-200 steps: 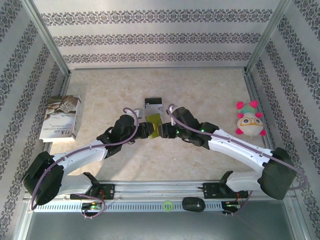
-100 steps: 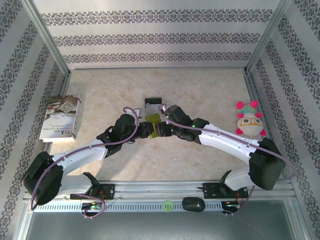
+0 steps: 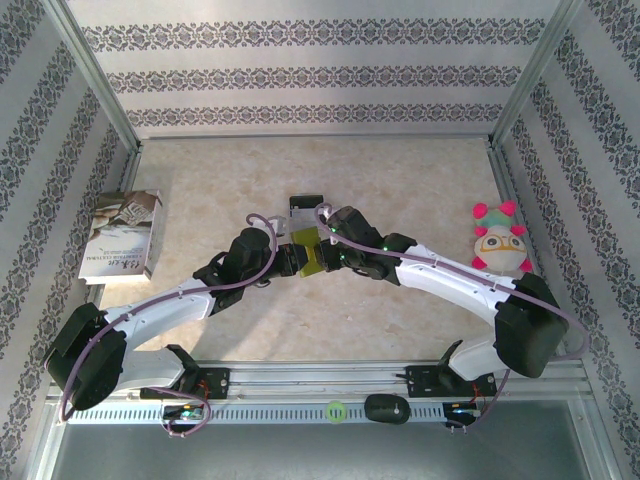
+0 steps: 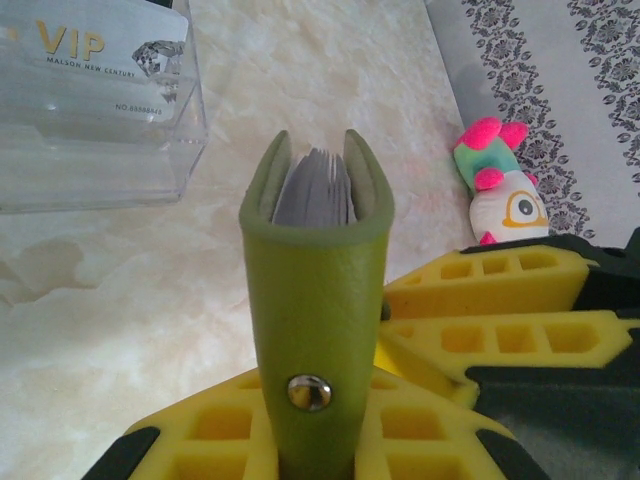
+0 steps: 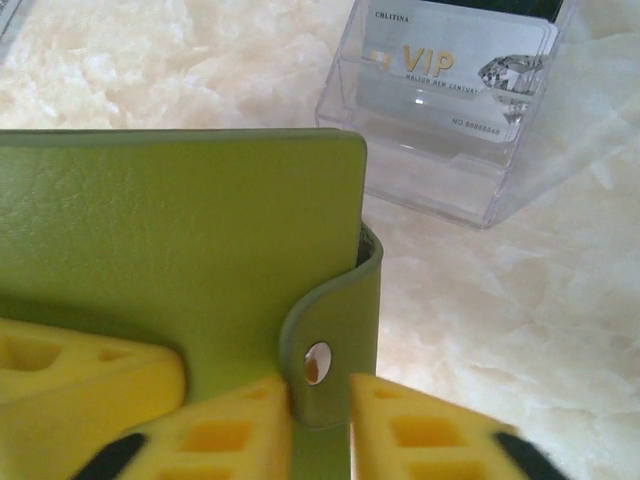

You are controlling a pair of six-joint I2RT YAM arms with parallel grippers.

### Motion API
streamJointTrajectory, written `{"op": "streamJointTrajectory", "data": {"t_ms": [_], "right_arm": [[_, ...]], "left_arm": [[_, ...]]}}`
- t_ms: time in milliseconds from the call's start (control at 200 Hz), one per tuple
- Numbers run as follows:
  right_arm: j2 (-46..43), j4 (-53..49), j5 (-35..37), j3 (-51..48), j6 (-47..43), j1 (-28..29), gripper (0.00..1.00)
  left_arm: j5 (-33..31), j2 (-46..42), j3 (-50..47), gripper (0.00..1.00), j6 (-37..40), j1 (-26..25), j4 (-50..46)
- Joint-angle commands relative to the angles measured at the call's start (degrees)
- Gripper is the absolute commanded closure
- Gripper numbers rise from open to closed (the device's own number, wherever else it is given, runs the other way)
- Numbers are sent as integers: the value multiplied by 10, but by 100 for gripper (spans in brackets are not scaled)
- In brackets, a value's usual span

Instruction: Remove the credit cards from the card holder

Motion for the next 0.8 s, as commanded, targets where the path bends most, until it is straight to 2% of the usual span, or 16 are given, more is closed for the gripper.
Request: {"op": "streamJointTrajectory", "data": {"t_ms": [0, 30, 435, 794], "right_arm": [[9, 5, 47, 15, -2, -9, 93], [9, 5, 50, 15, -4, -9, 100], [0, -4, 103, -14, 0, -28, 100], [-13, -2, 91, -53, 13, -66, 100]], "left_arm": [[29, -11, 14, 100, -8, -6, 18], [31, -11, 14, 100, -9, -6, 19], [34, -17, 7, 100, -12, -6, 15], [48, -12, -6, 100, -19, -4, 30]]}}
